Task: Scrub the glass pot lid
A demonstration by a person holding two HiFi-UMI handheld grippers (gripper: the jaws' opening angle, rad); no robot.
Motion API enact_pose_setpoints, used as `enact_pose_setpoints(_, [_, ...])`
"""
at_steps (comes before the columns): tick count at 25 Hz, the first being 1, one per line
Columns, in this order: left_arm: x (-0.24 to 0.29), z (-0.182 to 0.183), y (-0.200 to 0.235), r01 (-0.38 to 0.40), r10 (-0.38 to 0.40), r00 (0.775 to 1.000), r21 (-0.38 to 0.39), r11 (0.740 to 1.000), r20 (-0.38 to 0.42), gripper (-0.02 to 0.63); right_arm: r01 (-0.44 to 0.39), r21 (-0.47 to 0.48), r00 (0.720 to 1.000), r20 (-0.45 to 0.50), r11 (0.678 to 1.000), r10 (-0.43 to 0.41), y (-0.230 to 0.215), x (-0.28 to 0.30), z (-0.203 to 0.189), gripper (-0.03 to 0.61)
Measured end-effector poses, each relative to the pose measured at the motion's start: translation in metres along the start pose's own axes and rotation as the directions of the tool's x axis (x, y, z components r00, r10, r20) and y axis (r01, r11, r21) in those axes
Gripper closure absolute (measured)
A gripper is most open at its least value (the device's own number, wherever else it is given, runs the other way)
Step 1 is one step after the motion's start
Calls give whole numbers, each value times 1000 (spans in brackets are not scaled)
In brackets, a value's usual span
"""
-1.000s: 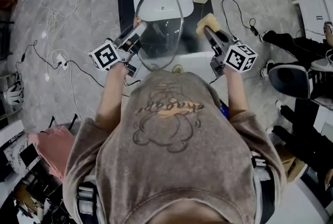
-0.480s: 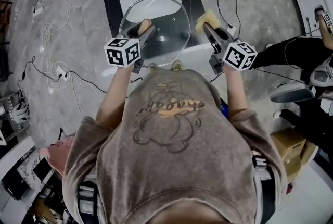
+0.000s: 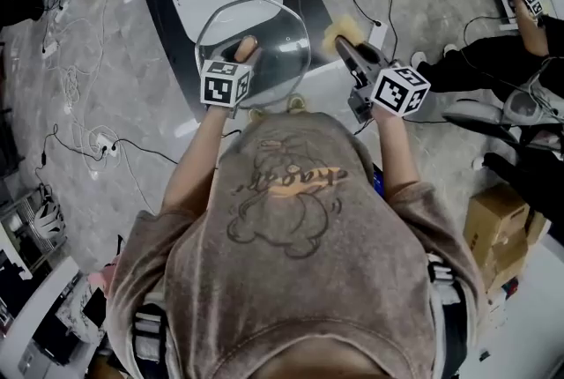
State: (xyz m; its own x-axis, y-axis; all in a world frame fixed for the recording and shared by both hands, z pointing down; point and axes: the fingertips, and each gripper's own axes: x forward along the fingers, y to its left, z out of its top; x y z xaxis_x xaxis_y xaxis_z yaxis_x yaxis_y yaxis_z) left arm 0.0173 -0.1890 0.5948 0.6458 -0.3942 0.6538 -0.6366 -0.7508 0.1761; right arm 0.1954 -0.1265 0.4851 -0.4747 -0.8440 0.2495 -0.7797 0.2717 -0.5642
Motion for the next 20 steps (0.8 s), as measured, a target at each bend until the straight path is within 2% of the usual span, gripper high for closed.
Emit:
enact_pose_setpoints(11, [26, -18, -11, -6, 12, 996, 69, 998, -87, 431, 38, 12, 999, 9, 999, -38, 0, -17, -2, 538])
enact_pose_setpoints(17, [28, -17, -11, 8, -2, 995, 59, 998, -95, 430, 22, 6, 1000, -11, 1000, -22, 2, -9, -4, 538])
enact_pose_setpoints(20, [20, -1, -14, 38, -36, 998, 35, 999, -50, 417, 9, -1, 1000, -21, 1000, -9, 4, -3, -5, 538])
